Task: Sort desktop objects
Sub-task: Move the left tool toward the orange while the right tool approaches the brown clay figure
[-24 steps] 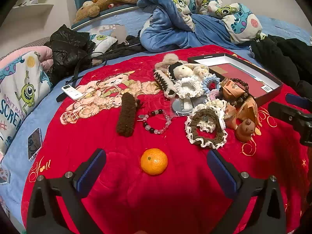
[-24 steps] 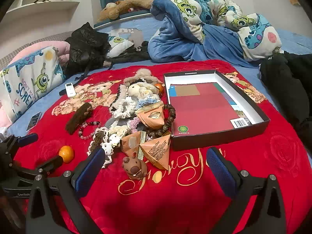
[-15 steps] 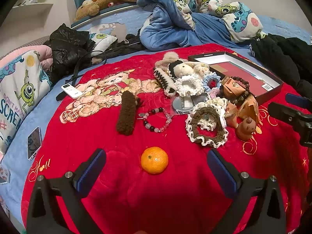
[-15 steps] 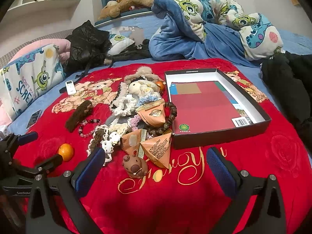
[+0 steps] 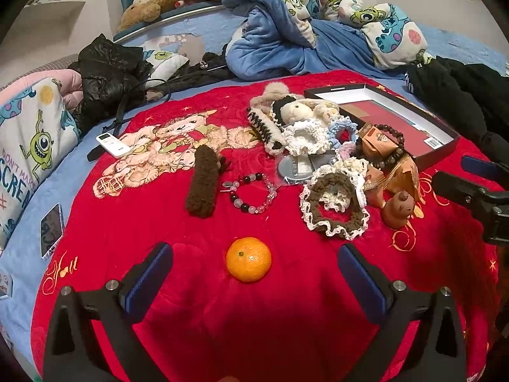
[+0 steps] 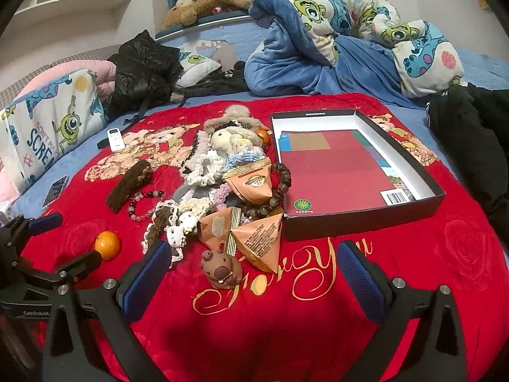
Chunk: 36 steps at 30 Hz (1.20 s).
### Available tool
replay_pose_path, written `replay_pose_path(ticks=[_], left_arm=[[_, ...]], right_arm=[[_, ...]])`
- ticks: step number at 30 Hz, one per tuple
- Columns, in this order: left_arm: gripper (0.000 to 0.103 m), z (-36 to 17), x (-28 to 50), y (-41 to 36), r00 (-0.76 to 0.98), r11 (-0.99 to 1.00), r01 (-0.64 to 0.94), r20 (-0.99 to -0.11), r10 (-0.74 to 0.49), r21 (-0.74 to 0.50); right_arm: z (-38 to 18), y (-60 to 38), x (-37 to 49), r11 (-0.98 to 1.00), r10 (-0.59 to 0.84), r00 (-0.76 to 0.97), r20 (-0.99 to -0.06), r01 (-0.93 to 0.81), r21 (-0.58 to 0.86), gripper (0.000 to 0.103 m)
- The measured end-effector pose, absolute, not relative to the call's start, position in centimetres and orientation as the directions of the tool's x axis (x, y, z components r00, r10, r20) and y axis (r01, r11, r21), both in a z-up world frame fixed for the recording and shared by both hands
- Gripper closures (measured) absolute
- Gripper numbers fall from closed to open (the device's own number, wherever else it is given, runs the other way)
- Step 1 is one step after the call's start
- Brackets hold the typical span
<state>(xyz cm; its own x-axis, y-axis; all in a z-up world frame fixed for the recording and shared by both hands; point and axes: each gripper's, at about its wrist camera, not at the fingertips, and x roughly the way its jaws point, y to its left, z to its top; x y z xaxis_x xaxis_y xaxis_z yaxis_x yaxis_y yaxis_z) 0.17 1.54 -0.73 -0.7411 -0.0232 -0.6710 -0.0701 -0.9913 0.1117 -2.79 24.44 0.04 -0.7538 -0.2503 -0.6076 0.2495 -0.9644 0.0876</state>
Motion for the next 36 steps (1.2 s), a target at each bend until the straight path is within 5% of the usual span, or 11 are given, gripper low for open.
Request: replay_pose_path(ticks=[20, 36], left_arm=[[0.0, -1.5, -0.8, 0.8, -0.71, -0.995, -0.048, -0.703, -0.03, 0.091], [0.0, -3.9, -3.2, 0.1, -0.646, -0.997, -0.018, -0.762, -0.045, 0.074]], right_arm=[[-1.1, 23.3, -3.7, -0.95, -0.285, -0.717, -0.636, 0.298, 0.09, 0.0], [-2.8, 23.7, -5.2, -0.892, -0.45, -0.632, -0.631, 0.352, 0.285, 0.0]])
